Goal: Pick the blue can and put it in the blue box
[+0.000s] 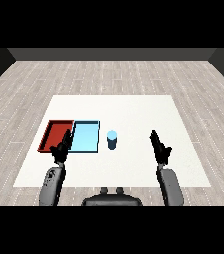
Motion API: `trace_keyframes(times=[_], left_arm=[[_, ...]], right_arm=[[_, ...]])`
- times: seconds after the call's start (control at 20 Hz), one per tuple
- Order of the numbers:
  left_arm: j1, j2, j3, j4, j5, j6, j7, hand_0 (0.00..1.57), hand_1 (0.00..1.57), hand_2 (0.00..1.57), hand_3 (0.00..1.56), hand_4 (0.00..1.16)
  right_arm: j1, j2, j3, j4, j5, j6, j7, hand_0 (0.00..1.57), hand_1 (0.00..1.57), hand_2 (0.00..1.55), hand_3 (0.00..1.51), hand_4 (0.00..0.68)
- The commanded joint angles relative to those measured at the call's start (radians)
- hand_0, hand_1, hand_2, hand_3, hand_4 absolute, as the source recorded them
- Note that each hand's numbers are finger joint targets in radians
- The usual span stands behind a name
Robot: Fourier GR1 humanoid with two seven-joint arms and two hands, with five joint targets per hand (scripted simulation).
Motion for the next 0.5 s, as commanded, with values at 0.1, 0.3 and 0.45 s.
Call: trace_keyframes(times=[0.1, 0.3, 0.45], left_arm=[[-0.007, 0.005, 0.010, -0.019, -0.027, -0.004, -0.011, 0.00, 0.00, 0.00, 0.00, 0.00], [-0.077, -0.041, 0.015, -0.136, 0.034, -0.019, -0.180, 0.00, 0.00, 0.00, 0.00, 0.00], [-0.060, -0.018, 0.045, -0.099, 0.067, -0.074, -0.276, 0.00, 0.00, 0.00, 0.00, 0.00]], right_arm=[[-0.110, 0.068, 0.040, 0.063, 0.084, -0.081, 0.020, 0.00, 0.00, 0.00, 0.00, 0.000], [-0.201, 0.088, 0.078, 0.044, -0.060, -0.069, -0.108, 0.00, 0.00, 0.00, 0.00, 0.000], [-0.180, 0.088, 0.098, 0.055, -0.084, -0.059, -0.171, 0.00, 0.00, 0.00, 0.00, 0.000]])
